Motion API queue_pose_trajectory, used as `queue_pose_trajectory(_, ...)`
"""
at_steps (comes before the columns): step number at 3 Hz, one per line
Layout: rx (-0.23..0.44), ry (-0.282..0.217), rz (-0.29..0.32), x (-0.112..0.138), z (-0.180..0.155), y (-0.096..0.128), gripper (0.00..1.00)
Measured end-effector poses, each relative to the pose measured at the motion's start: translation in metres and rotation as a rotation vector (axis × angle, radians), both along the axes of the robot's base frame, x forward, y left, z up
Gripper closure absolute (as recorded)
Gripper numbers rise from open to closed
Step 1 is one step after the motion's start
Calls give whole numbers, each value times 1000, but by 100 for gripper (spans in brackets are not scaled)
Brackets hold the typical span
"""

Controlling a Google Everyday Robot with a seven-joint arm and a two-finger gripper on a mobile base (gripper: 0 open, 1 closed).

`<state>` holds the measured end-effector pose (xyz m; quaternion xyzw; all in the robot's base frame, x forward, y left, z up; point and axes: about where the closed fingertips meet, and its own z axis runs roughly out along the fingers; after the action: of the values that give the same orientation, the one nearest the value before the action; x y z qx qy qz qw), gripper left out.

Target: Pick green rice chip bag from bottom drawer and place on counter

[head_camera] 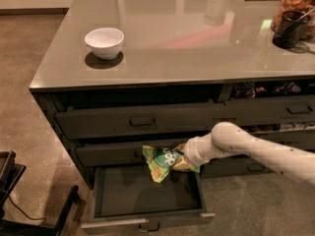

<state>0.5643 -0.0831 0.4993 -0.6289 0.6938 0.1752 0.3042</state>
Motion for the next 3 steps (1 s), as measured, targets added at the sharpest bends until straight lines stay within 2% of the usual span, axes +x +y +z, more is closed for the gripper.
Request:
queue_pose_trajectory(1, -28, 66, -11, 5, 56, -3, 100)
queue_pose_trajectory(2, -81, 66, -26, 16, 128, -6, 100)
queue_pose_trajectory(3, -114, -35, -34, 25, 207, -5, 100)
